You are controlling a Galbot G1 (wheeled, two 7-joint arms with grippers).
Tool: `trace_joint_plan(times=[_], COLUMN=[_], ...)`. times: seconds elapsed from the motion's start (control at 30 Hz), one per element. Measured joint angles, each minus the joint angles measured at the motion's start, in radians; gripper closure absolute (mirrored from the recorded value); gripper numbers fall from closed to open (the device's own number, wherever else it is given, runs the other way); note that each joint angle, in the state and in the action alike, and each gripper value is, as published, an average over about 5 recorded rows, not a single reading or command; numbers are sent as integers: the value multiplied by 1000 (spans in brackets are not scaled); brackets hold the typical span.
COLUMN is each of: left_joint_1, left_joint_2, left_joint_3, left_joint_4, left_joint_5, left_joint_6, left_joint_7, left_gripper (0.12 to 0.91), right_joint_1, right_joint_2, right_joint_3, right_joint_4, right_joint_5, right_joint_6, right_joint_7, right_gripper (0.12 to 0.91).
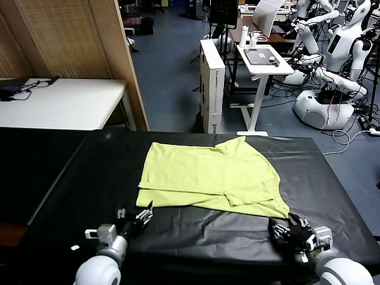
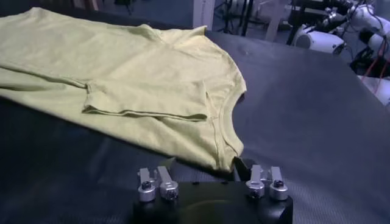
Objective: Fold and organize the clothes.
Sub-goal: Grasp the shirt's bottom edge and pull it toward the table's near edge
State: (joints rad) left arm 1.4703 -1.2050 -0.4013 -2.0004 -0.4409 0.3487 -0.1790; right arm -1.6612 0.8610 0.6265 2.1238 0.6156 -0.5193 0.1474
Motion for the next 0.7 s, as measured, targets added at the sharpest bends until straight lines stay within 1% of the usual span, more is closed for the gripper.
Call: trace_joint_plan(times=[0.03, 0.07, 0.13, 0.27, 0.4, 0.57, 0.7], left_joint_1=[1, 2, 4, 11, 22, 53, 88], left_joint_2=[3, 7, 13, 28, 48, 86, 115], left_joint_3=[-1, -2, -6, -21, -39, -68, -93], left_joint_4=[-1, -3, -6, -12, -21, -44, -66], left_joint_5=[0, 0, 0, -3, -8, -15, -15], left_joint_6=[0, -1, -1, -1, 1, 5, 6], left_joint_7=[0, 1, 1, 1, 0, -3, -4], left_gripper=[849, 872, 883, 884, 884, 884, 884], right_joint_1=[0, 0, -1, -11, -28, -56, -80], right_joint_2=[-1, -2, -6, -20, -40, -80, -113], right_joint_3=[0, 0, -1, 3, 13, 34, 45], right_joint_4=[1, 2, 6, 24, 52, 99, 137], right_joint_5=[0, 1, 5, 30, 66, 108, 118], right_joint_6=[0, 0, 0, -18, -66, -129, -170], right_joint_7=[1, 1, 3, 6, 13, 21, 22], right_gripper=[819, 853, 885, 886, 886, 886, 886])
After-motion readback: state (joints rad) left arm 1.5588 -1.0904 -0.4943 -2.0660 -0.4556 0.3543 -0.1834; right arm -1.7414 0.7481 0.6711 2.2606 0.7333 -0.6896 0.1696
